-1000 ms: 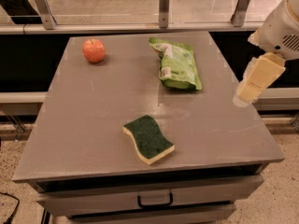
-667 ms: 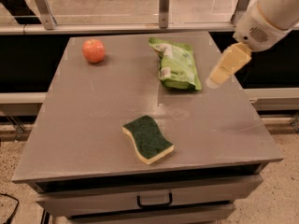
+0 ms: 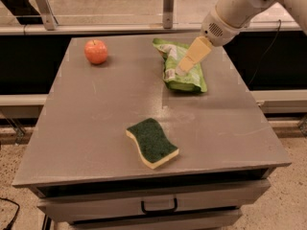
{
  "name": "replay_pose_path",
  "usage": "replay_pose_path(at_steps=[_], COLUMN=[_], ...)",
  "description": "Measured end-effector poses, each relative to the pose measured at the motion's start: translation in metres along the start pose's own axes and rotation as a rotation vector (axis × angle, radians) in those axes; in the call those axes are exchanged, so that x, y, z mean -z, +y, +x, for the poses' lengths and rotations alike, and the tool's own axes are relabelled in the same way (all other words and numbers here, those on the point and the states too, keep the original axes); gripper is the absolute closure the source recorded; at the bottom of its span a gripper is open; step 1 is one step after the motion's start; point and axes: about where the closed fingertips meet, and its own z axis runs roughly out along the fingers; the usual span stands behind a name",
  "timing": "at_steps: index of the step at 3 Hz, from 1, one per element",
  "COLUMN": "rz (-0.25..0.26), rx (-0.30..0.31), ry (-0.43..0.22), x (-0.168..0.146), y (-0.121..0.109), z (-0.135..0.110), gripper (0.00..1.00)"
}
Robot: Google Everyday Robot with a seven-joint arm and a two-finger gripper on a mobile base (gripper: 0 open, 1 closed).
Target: Move green rice chip bag near sponge
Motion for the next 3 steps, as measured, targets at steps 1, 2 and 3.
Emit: replay_pose_path(at_steps=[1, 2, 3], rz=[-0.026, -0.061, -0.114], rx=[-0.031, -0.022, 0.008], ry=[0.031, 0.067, 0.099], x=[-0.033, -0.058, -0.079], y=[-0.008, -0.004, 0.009], z=[-0.011, -0.018, -0.024], gripper=[0.0, 0.0, 0.02])
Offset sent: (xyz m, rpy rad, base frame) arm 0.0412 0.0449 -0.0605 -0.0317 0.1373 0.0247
